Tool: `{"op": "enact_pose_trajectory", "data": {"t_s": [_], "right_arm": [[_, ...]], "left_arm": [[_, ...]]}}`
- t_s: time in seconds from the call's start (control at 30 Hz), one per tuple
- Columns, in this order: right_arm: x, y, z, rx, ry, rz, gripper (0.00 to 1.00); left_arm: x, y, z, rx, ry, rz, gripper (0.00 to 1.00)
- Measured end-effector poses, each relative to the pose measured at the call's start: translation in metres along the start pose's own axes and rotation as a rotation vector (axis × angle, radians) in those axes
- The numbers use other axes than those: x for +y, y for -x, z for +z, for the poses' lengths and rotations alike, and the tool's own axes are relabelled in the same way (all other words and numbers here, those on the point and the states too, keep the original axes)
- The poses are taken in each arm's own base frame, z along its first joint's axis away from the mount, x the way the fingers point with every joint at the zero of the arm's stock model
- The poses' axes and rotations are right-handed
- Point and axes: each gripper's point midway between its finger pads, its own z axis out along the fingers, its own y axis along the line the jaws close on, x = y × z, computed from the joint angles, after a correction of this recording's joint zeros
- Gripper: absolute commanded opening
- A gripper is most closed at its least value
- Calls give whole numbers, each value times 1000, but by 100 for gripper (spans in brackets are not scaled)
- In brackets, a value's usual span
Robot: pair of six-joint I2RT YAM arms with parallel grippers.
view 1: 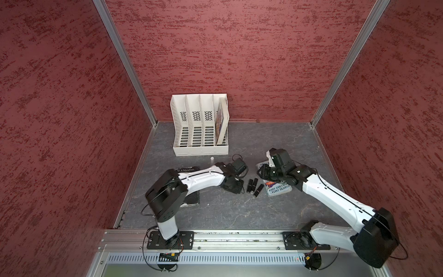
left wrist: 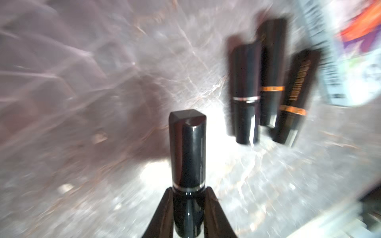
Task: Arrange the lipsticks in the organizer
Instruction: Pick up the lipstick at the center of the board.
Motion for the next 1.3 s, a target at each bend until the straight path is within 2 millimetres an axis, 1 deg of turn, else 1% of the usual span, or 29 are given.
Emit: {"op": "enact_pose_trajectory", "data": {"t_s": [0.07, 0.13, 0.2, 0.27, 0.33, 0.4, 0.47, 0.53, 0.57, 0.67, 0.73, 0.8, 0.87, 0.93, 1.0, 1.1, 1.13, 1.2, 1.27, 1.3], "right_arm": [[24, 2, -9, 25, 95, -37, 30], [49, 4, -22, 54, 211, -61, 33], [71, 6, -37, 83, 318, -75, 39], [88, 9, -52, 106, 397, -85, 44], [100, 14, -65, 117, 442, -98, 47], [107, 17, -76, 124, 459, -113, 48], [112, 21, -83, 131, 454, -133, 47], [109, 22, -83, 144, 423, -142, 46], [105, 22, -80, 150, 398, -140, 45], [87, 16, -66, 183, 326, -111, 43], [75, 6, -54, 211, 301, -77, 43], [57, -12, -33, 242, 285, -22, 42], [42, -27, -16, 244, 284, 43, 42], [32, -33, -5, 203, 307, 106, 42], [32, -29, 0, 150, 345, 153, 42], [44, -7, 4, 65, 414, 217, 41], [49, 2, 5, 31, 440, 244, 41], [52, 13, 8, -20, 478, 308, 42], [51, 20, 13, -57, 498, 388, 43], [50, 23, 16, -73, 502, 427, 43]], "left_arm": [[0, 13, -29, -121, -130, -13, 27], [-1, 28, -54, -233, -240, 2, 28], [-12, 40, -72, -325, -341, 55, 28], [-27, 46, -85, -382, -437, 121, 27], [-39, 50, -95, -423, -519, 182, 26], [-48, 50, -102, -449, -585, 230, 25], [-53, 45, -106, -464, -634, 267, 22], [-56, 42, -107, -469, -659, 285, 19], [-56, 42, -107, -469, -660, 287, 18], [-51, 45, -103, -464, -640, 275, 17], [-45, 48, -99, -465, -615, 253, 18], [-35, 54, -96, -474, -574, 199, 18], [-23, 63, -96, -491, -543, 110, 18], [-9, 76, -100, -519, -528, -8, 18], [1, 89, -108, -562, -528, -115, 19], [6, 102, -123, -624, -545, -245, 19], [6, 105, -129, -646, -556, -287, 19], [9, 108, -139, -688, -580, -373, 20], [14, 110, -144, -721, -603, -462, 21], [17, 110, -144, -728, -611, -511, 21]]}}
